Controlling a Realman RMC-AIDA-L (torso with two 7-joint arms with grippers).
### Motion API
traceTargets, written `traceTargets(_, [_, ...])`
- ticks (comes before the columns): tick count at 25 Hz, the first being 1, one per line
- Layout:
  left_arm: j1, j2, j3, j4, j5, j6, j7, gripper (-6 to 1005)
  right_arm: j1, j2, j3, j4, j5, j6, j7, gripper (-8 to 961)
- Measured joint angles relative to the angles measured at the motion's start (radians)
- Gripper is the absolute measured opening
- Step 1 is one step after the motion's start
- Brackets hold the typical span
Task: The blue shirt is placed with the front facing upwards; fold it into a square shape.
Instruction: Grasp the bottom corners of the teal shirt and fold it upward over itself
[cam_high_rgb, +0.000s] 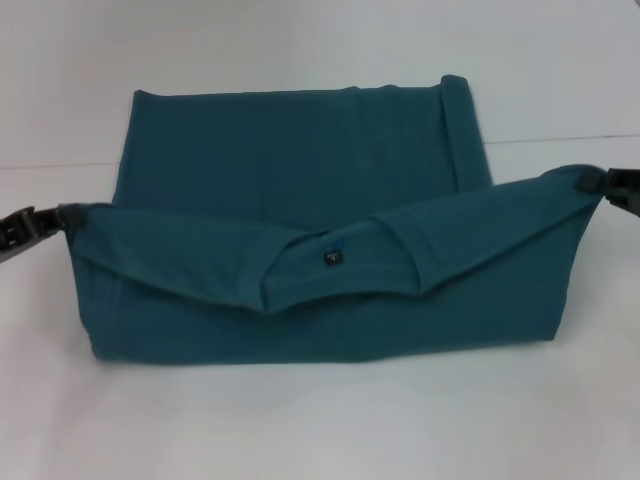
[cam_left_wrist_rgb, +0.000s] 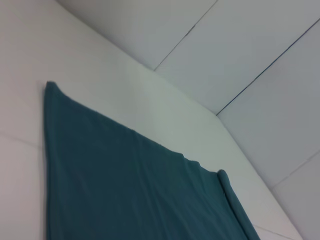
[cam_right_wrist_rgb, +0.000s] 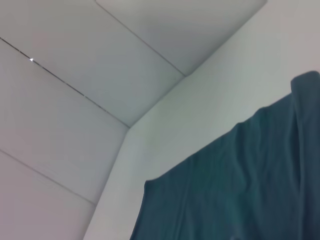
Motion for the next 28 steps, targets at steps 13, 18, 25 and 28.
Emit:
traceTargets(13, [-0.068, 0.011, 0.024, 0.043, 0.003, -0.129, 0.040, 51, 0.058, 0.000, -0.008, 0.012, 0.035, 0.121, -0.001, 41])
traceTargets(18, [-0.091, 0.022, 0.024, 0.063, 0.004, -0.168, 0.053, 56, 0.083, 0.004, -0.009, 0.018, 0.035, 0.174, -0.003, 41])
traceTargets(25, [-0.116, 0.032, 0.037, 0.078, 0.006, -0.226, 0.066, 62, 0.114, 0.002, -0.011, 0.039, 0.035, 0.234, -0.003, 41])
traceTargets(28, [-0.122, 0.032, 0.060, 0.079, 0.003, -0.251, 0.066, 65, 0.124, 0.003, -0.019, 0.039, 0.035, 0.255, -0.003, 42])
